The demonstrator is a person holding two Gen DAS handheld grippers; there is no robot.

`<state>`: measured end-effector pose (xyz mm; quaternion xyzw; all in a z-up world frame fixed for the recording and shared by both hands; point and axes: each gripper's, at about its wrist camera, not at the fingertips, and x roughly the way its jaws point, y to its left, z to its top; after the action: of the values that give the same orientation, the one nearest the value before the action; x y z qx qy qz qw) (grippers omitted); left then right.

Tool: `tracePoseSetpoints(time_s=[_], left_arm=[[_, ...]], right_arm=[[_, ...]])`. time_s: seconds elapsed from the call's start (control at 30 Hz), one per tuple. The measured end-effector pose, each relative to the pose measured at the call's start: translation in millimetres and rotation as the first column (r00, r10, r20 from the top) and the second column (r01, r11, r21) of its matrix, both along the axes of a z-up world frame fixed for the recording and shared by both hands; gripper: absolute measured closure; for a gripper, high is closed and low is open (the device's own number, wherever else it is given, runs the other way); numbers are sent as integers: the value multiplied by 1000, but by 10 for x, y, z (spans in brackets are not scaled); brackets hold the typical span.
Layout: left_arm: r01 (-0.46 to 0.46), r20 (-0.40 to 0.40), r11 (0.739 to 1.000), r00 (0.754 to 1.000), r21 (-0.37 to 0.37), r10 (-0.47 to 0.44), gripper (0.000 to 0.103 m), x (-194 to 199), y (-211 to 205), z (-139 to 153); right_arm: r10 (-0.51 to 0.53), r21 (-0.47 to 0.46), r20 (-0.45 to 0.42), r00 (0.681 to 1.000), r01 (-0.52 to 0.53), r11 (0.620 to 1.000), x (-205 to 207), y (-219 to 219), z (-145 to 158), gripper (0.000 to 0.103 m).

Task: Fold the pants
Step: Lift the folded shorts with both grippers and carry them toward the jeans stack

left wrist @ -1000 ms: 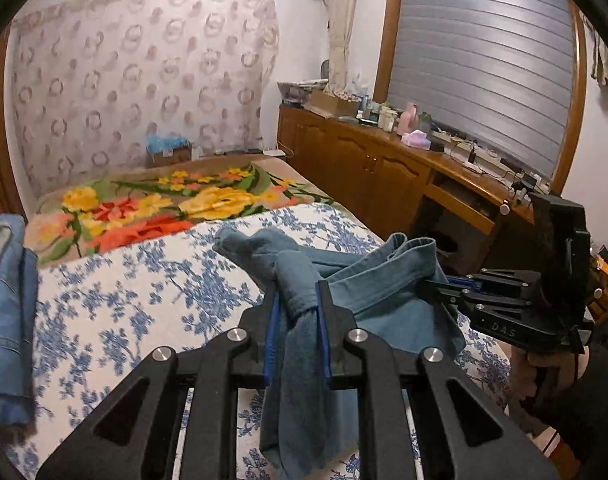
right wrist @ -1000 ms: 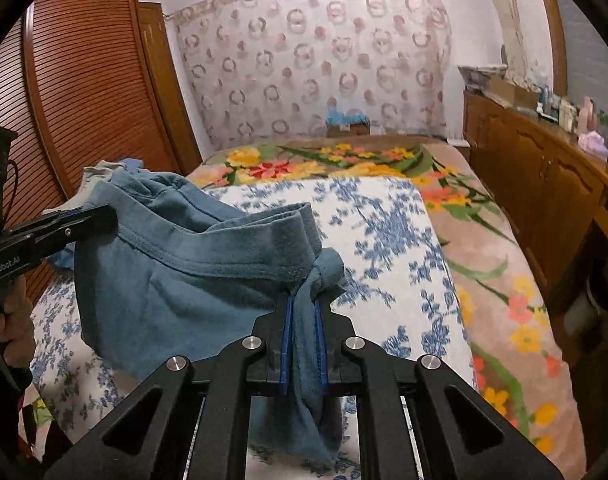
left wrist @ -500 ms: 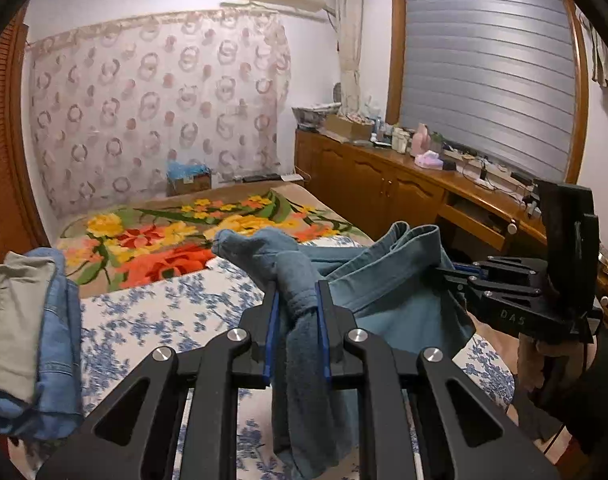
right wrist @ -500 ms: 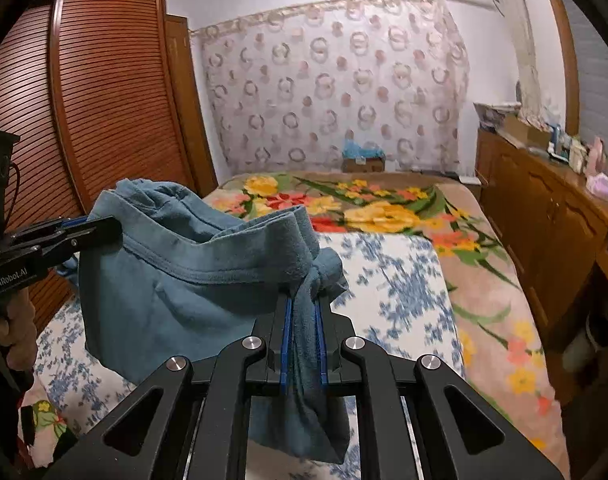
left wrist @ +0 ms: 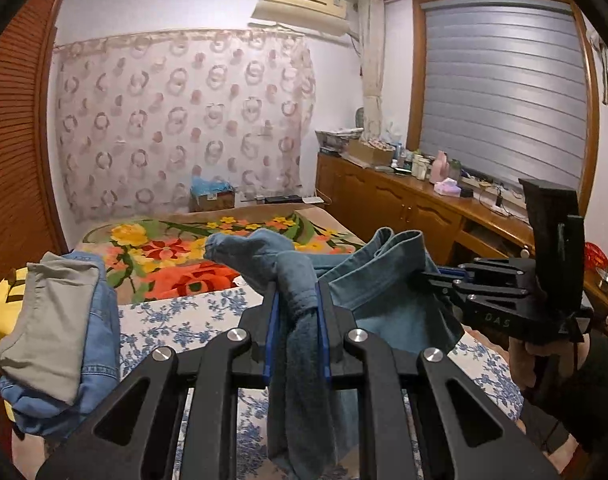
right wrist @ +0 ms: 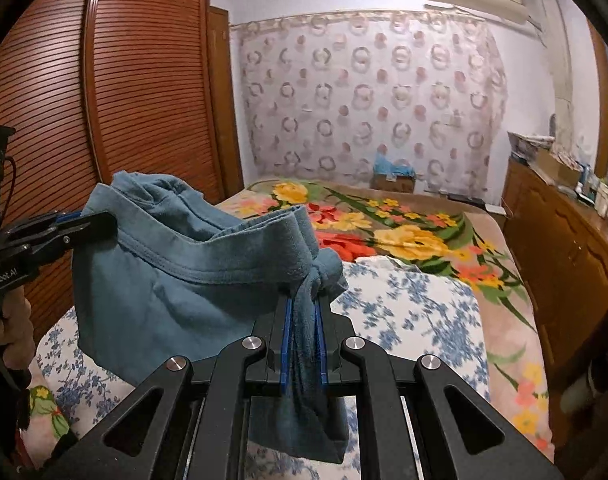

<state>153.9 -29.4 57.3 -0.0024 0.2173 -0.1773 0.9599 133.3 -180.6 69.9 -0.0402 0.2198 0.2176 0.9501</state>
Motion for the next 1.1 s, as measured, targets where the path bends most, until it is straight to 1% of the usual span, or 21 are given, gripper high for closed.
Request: tracePoseSetpoints(time_s=[0.27,0.33,0.5,0.63,0.8,0.97,1.1], left_arm=[[-74,-1,997,997,14,74,85,192,347,2],[-101,2,995,995,20,101,85,205,454,-3],[-163,10,987,987,6,163,85,142,745,-30],[-218,22,976,976,1,218,85,89,1034,-15],[-288,45,958,957,6,288,85,66,1347,14],[-350,48,936,935,-17,351,85,128,1689,-32],[-385,34,923,922,-27,385,85,235,1912,-94]], right_arm=[[70,-7,17,997,-70,998,479,235,58,93],[91,-9,27,995,-91,996,625,293,71,93],[156,-9,44,987,-156,988,909,450,36,93],[206,-22,53,977,-206,978,1105,602,-22,93],[266,-3,75,961,-266,964,1363,751,-31,93],[311,-3,109,944,-313,950,1533,866,-90,93],[326,-33,111,939,-325,945,1690,1013,-160,93]])
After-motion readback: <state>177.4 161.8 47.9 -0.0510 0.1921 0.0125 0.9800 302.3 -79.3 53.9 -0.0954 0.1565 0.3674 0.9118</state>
